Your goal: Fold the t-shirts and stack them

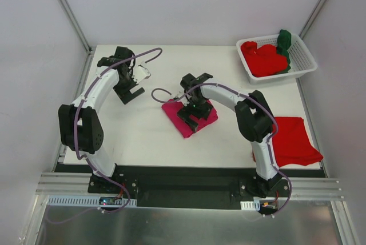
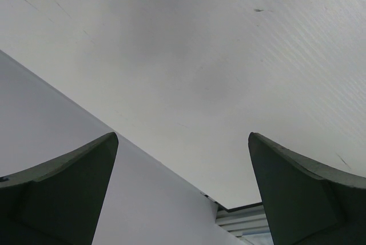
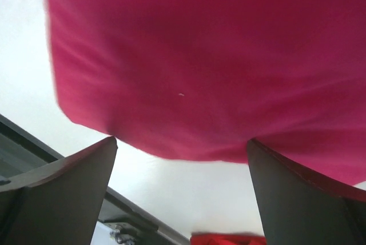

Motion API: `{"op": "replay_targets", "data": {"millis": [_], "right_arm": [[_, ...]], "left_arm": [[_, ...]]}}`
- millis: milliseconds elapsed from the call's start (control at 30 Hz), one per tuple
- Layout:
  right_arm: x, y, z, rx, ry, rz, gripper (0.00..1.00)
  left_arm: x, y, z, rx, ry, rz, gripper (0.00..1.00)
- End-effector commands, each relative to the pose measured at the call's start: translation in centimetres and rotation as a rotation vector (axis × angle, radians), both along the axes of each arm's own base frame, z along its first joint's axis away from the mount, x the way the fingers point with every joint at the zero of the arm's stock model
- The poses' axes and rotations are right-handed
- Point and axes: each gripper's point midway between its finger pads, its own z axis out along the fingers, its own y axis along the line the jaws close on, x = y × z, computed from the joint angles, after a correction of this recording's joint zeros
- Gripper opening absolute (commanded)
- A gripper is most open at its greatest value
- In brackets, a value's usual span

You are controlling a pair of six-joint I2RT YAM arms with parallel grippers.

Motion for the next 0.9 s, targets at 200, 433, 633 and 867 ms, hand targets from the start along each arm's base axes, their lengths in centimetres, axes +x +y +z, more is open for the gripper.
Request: {"op": "replay_targets", "data": {"millis": [200, 433, 633, 867], "right_arm": [[-0.2, -3.4, 1.3, -0.099, -0.1, 0.022, 1.0], [1.2, -2.5, 6.4, -0.021, -0.207, 0.05, 1.0], [1.9, -1.4, 7.6, 0.022, -0.257, 0.04, 1.0], [1.9, 0.9, 3.8, 0.007, -0.27, 0.054, 1.0]], "left_arm": [[0.7, -0.9, 0.5, 0.016, -0.001, -0.045, 0.99], [0.3, -0.7, 0.3, 0.022, 0.009, -0.046, 0.99], [0.2, -0.8, 0.2, 0.019, 0.013, -0.047, 0.99], [0.2, -0.7, 0.2, 0.024, 0.011, -0.047, 0.99]]}}
